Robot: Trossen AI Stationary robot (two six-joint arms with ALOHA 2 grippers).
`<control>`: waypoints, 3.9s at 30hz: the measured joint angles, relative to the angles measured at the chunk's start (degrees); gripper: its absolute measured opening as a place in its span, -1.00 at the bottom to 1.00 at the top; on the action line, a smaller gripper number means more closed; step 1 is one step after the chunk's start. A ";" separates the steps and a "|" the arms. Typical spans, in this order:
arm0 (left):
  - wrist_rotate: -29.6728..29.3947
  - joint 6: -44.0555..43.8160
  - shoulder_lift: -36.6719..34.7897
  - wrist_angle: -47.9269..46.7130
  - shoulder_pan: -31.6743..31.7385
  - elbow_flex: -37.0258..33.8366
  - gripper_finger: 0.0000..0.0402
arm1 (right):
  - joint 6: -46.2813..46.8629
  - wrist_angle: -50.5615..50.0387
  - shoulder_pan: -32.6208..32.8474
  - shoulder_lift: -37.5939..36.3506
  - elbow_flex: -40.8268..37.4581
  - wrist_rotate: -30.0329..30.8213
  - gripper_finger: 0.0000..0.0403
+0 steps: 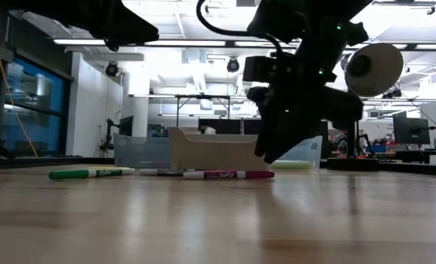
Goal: Pick & Place Markers
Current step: Put the dark red marker into the black bin
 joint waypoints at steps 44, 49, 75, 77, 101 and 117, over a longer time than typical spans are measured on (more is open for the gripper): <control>1.07 -1.62 0.00 -2.94 0.02 0.04 -0.49 | 5.87 -2.57 -1.41 4.81 1.03 -7.83 -0.71; 1.04 -1.62 0.00 -3.05 0.02 0.04 -0.49 | 3.77 -2.86 -1.39 4.34 0.96 -7.65 -0.76; 1.00 -2.23 0.00 -3.32 0.02 0.04 -0.49 | -0.45 -25.26 -0.23 4.06 19.78 1.07 -0.81; 1.00 -2.37 0.00 -3.33 0.01 0.04 -0.49 | -0.25 -27.59 -0.23 4.02 21.29 2.06 -0.81; 1.18 -5.68 4.73 -0.89 0.00 0.04 -0.49 | -2.07 -31.32 -3.01 4.00 33.77 4.08 -0.81; 7.20 -7.80 4.71 0.93 0.00 0.20 -0.49 | -6.49 -32.50 -3.01 3.89 38.42 6.76 -0.82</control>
